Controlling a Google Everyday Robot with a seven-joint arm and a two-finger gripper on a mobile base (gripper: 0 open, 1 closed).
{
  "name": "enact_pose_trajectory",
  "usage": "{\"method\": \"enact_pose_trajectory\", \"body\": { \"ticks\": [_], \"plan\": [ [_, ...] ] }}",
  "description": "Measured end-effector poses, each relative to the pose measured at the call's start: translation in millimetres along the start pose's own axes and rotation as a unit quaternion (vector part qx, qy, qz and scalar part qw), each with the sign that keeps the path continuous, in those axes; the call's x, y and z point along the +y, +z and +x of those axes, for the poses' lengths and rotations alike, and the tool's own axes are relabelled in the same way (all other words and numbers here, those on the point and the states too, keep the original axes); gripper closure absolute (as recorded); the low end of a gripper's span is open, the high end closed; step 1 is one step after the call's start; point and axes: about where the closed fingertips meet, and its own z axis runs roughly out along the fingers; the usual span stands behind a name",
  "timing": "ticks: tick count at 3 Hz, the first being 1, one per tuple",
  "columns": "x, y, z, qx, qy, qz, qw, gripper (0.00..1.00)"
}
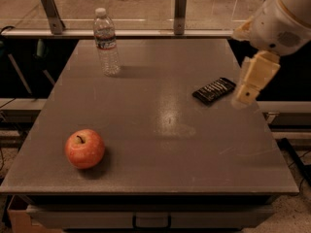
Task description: Knock water bottle over
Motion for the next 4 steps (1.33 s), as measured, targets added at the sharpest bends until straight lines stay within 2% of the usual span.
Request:
{"method": "enact_pose_trajectory", "body": {
  "ticks": [1,2,3,4],
  "plan": [
    [-39.3,26.8,-52.1,-0.057,-0.029,0.010,0.9979,0.00],
    [-68.3,54.9,-118.2,-0.119,-0.046,0.031,0.9913,0.00],
    [-68.3,55.0,-118.2,-0.119,-0.046,0.031,0.9913,0.00],
    [-75.0,69.2,-135.1,-0.142,-0.038,0.031,0.9887,0.00]
  ]
}}
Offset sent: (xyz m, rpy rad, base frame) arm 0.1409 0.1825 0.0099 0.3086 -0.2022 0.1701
